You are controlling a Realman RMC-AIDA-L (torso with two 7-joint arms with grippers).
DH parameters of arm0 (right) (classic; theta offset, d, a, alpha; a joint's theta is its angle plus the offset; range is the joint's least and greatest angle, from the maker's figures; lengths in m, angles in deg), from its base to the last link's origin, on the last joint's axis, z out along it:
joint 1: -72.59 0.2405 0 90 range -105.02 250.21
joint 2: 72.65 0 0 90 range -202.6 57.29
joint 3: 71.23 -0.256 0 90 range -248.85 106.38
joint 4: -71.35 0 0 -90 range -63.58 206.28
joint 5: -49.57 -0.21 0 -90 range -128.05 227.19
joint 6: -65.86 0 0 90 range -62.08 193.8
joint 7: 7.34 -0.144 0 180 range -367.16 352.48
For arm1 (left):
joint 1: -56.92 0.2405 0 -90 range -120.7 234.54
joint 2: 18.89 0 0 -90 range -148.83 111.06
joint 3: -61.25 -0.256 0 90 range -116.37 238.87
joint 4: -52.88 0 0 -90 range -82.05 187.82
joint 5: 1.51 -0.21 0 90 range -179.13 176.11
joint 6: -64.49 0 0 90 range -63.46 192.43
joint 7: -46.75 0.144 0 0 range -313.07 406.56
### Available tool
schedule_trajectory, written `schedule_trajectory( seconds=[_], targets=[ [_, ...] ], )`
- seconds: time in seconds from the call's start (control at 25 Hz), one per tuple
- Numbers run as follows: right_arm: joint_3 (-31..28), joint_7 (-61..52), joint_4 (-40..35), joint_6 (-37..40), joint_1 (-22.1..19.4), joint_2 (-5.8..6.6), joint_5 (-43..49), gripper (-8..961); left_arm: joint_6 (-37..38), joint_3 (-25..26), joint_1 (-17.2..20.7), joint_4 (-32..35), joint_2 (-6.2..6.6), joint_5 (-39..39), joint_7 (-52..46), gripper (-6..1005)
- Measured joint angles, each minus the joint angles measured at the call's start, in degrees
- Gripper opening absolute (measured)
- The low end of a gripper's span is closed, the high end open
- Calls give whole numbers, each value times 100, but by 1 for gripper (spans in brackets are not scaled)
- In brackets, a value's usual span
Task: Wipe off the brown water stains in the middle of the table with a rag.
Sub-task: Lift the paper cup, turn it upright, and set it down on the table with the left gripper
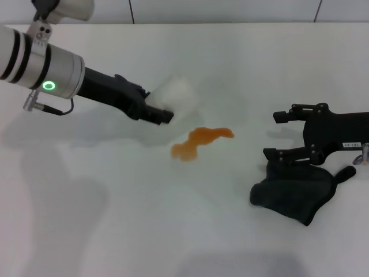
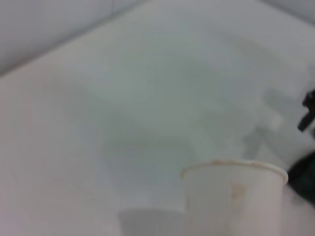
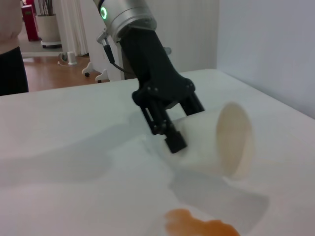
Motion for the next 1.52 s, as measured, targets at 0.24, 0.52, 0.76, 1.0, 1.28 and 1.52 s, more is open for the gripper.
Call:
schedule_trajectory(
  seconds=[0.24,0.52,0.76,1.0,1.28,1.52],
  targets=[
    [1,2,5,1,1,0,-15,855,-20,0,736,68,-4,1590,658,652],
    [2,5,30,-5,21,0,-15,855,-178,0,1490,362,-10,2385,1134,651],
    [1,5,33,-10,24,-2,-15,855,-568,0,2015,773,-11,2787,2027,650],
    [2,-1,33,-7,7,-9,-13,855,-613,6,2360,974,-8,3389,2940,648],
    [1,-6,33,-3,3,-9,-12,855,-725,9,2670,1263,-7,3824,3725,646],
    [-1,-1,33,-5,29,-9,-13,856,-1181,9,2895,1750,-8,3908,4317,647]
  ],
)
